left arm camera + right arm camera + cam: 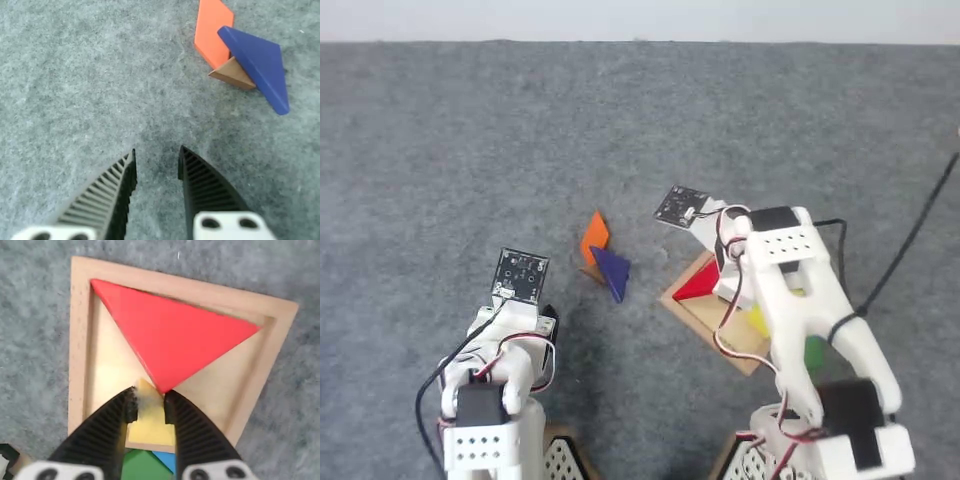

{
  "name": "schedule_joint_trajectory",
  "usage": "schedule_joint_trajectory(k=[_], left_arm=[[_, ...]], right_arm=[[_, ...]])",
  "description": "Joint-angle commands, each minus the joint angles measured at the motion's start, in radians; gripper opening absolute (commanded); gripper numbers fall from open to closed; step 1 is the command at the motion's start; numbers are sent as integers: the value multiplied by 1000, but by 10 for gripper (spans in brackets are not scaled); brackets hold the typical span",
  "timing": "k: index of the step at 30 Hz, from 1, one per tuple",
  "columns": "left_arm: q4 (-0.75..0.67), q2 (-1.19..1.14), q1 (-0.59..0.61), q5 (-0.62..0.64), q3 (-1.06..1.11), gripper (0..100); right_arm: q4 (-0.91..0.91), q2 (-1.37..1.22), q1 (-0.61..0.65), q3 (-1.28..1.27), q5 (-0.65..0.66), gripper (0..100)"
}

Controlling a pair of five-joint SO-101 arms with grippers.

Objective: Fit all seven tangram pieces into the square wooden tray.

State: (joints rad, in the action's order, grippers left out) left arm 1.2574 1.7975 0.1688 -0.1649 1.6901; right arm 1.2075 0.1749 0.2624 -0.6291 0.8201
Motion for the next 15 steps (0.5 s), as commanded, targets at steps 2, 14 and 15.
schedule_joint_trajectory(k=[2, 14, 15], left_arm=[[3, 15, 5, -12, -7, 133], [3, 15, 5, -12, -7, 133], [3, 15, 5, -12, -7, 133]], right_arm=[[7, 70, -79, 28, 3, 8], [-108, -291, -82, 57, 3, 8], [-104, -283, -73, 57, 3, 8]])
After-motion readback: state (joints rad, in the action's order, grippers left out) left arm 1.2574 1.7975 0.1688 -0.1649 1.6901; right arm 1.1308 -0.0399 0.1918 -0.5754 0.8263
